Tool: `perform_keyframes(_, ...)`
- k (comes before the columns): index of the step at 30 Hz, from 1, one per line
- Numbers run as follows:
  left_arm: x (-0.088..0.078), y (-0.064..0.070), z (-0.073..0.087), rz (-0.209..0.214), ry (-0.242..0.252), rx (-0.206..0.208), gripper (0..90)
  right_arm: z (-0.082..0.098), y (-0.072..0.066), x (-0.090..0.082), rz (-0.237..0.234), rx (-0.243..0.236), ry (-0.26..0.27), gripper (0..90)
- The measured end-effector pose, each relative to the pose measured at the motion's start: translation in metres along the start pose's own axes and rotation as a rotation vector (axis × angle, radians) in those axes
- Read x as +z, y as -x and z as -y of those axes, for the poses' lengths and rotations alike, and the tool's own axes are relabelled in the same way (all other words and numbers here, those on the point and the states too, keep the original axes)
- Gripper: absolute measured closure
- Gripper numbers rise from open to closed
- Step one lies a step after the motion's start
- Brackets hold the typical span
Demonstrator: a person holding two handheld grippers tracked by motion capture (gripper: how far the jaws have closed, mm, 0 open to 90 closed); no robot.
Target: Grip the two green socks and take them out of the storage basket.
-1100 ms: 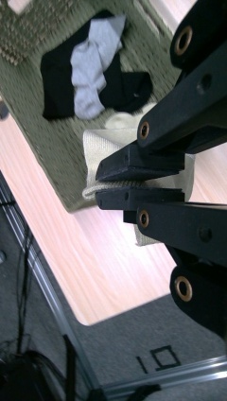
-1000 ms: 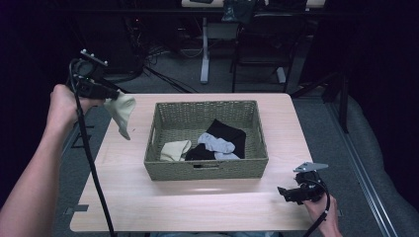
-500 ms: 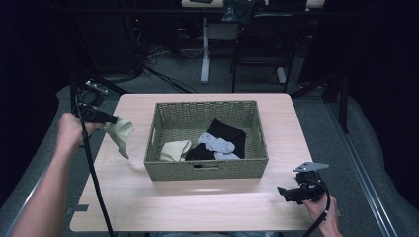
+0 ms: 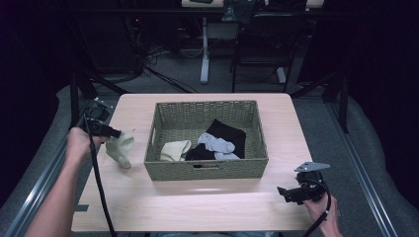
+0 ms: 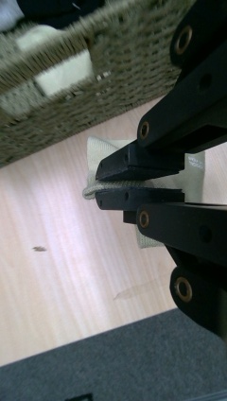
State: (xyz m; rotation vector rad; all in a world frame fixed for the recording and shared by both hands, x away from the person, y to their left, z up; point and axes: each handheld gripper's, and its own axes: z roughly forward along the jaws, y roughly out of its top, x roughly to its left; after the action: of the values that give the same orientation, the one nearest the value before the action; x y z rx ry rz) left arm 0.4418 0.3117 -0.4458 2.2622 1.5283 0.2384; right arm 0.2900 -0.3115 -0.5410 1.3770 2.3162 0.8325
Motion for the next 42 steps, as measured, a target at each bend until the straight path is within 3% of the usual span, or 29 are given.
perform_keyframes(10, 0.049, -0.008, 0.023, 0.017, -0.072, -0.053, 83.4, 0.0, 0.001, 0.002, -0.005, 0.004, -0.007, 0.7)
perform_keyframes(13, 0.061, -0.01, 0.03, 0.04, -0.063, -0.075, 80.9, 0.0, 0.001, 0.002, -0.005, 0.005, -0.008, 0.8)
perform_keyframes(16, 0.071, -0.013, 0.036, 0.073, -0.066, -0.103, 71.9, 0.0, 0.0, 0.001, 0.0, 0.002, -0.009, 0.9)
perform_keyframes(18, 0.073, -0.016, 0.039, 0.097, -0.072, -0.116, 60.9, 0.0, 0.001, 0.001, -0.004, 0.004, -0.009, 0.9)
perform_keyframes(19, 0.072, -0.017, 0.041, 0.095, -0.069, -0.115, 47.1, 0.0, 0.001, 0.001, -0.006, 0.005, -0.009, 0.9)
perform_keyframes(20, 0.07, -0.017, 0.041, 0.095, -0.06, -0.125, 47.1, 0.0, 0.001, 0.001, -0.006, 0.005, -0.009, 0.9)
perform_keyframes(24, 0.052, -0.017, 0.042, 0.069, -0.019, -0.123, 24.5, 0.001, 0.001, 0.001, 0.001, 0.007, -0.004, 1.0)
perform_keyframes(27, 0.033, -0.016, 0.039, 0.048, 0.019, -0.117, 16.3, 0.001, 0.001, 0.001, 0.005, 0.008, -0.005, 1.1)
perform_keyframes(35, -0.017, -0.004, 0.019, 0.003, 0.113, -0.091, 7.7, 0.001, 0.0, 0.0, 0.005, 0.008, 0.002, 1.3)
perform_keyframes(42, -0.048, 0.017, -0.005, -0.02, 0.16, -0.028, 3.3, 0.001, 0.001, 0.0, 0.001, 0.008, 0.001, 1.5)
